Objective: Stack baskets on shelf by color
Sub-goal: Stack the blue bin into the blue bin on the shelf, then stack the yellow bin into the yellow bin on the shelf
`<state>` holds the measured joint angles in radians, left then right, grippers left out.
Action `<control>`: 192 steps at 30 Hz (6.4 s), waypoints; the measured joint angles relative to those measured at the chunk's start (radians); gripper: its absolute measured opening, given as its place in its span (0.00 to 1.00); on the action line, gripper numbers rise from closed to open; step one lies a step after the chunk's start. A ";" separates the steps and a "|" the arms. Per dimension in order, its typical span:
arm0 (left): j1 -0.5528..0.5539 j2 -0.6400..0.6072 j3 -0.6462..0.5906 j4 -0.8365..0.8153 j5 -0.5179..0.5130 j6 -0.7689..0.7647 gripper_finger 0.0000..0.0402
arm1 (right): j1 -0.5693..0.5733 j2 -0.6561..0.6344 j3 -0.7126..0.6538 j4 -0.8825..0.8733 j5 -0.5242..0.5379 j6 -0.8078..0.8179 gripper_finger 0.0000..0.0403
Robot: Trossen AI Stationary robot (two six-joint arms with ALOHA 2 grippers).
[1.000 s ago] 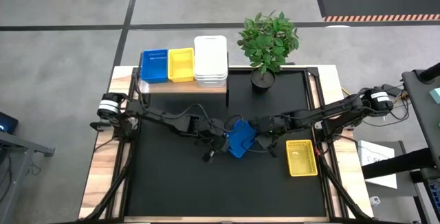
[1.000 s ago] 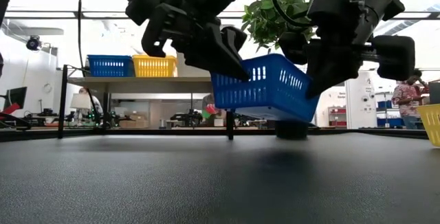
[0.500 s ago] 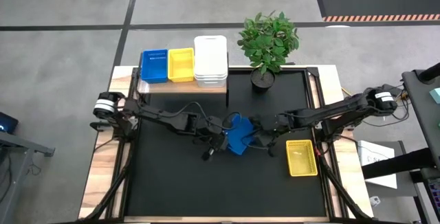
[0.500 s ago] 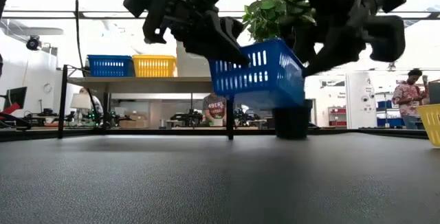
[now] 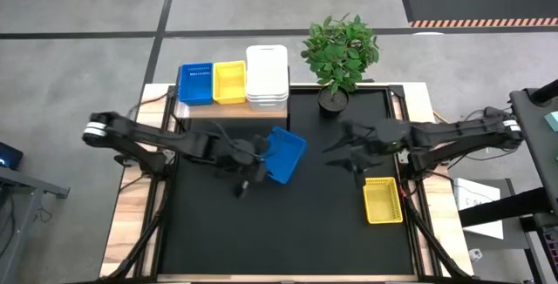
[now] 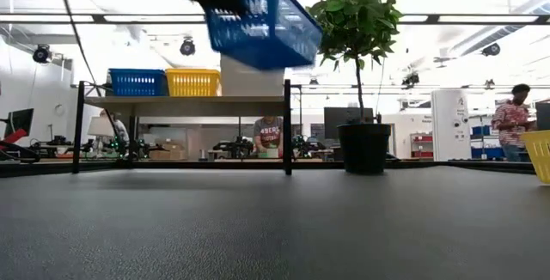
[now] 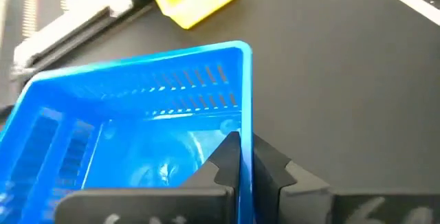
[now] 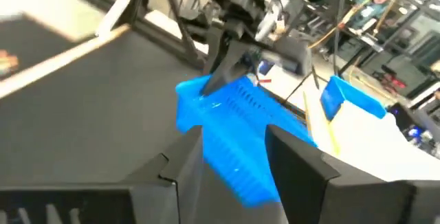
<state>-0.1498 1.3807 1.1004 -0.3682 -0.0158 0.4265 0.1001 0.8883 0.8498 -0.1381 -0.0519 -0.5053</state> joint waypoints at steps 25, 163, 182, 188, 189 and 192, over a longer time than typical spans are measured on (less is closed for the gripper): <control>0.290 -0.675 0.042 -0.571 -0.422 -0.025 0.00 | 0.000 0.071 -0.005 -0.048 -0.165 0.015 0.13; 0.313 -0.562 -0.357 0.368 0.014 -0.133 0.05 | 0.000 0.102 -0.094 -0.089 -0.157 0.240 0.11; 0.157 -0.376 -0.481 0.737 0.013 -0.133 0.05 | 0.033 0.102 -0.116 -0.097 -0.147 0.476 0.15; 0.157 -0.369 -0.480 0.759 0.011 -0.124 0.05 | 0.151 0.102 -0.113 -0.125 -0.051 0.619 0.28; 0.157 -0.371 -0.480 0.760 0.011 -0.124 0.05 | 0.172 0.102 -0.106 -0.155 -0.032 0.650 0.30; 0.157 -0.382 -0.480 0.769 0.011 -0.124 0.05 | 0.231 0.115 -0.076 -0.231 0.003 0.760 0.35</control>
<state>0.0071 0.9991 0.6209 0.4006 -0.0048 0.3023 0.3310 1.0032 0.7737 -0.3694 -0.0485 0.2551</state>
